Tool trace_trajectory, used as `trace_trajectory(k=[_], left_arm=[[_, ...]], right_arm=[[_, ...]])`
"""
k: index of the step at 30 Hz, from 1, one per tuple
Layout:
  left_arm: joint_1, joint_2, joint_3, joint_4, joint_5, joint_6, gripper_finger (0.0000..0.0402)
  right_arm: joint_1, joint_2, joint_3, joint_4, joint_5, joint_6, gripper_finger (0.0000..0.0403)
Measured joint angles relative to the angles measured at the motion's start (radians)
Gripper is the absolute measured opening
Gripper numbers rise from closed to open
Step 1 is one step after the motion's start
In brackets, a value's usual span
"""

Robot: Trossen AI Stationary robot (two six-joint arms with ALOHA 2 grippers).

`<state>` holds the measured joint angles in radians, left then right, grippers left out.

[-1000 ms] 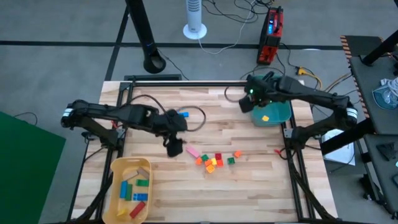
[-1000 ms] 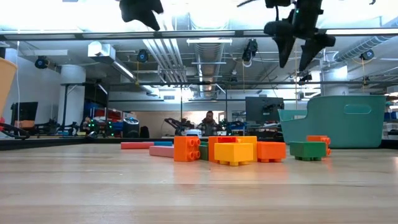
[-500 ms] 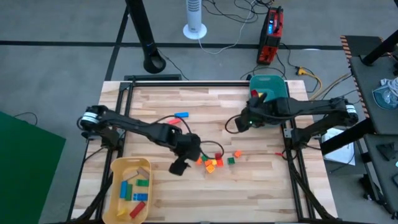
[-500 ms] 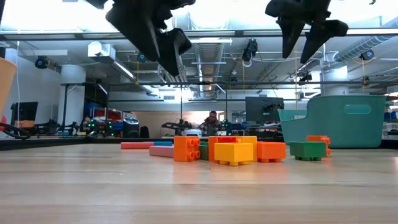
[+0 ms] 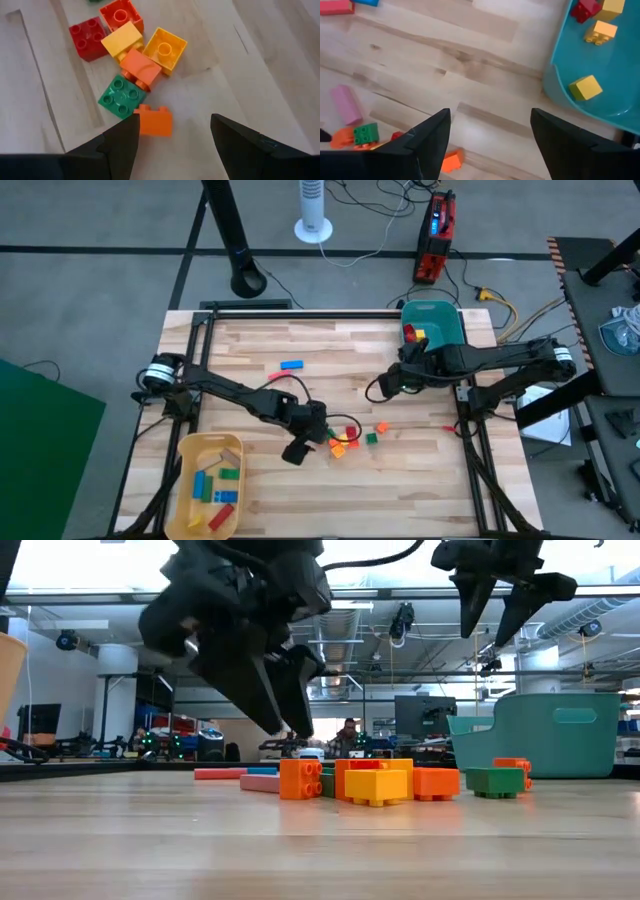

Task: Sort blocks
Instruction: Put the orange 4-stud game piece into the green bin

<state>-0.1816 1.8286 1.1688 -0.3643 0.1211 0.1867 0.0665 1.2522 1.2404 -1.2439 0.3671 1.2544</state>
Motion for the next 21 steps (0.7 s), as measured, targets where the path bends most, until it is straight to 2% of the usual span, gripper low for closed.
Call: trace_trajectory(k=[9, 16, 21], left_arm=[[0.0, 0.076, -0.012, 0.116, -0.057, -0.017, 0.023], [0.001, 0.105, 0.02, 0.126, -0.075, -0.046, 0.023], [0.009, 0.108, 0.035, 0.128, -0.083, -0.012, 0.023]], right_arm=[[0.002, 0.0, 0.0, 0.003, -0.001, 0.011, 0.0255], [0.002, 0.0, 0.0, 0.007, -0.008, 0.019, 0.0263], [0.002, 0.0, 0.0, 0.009, -0.008, 0.019, 0.0269]])
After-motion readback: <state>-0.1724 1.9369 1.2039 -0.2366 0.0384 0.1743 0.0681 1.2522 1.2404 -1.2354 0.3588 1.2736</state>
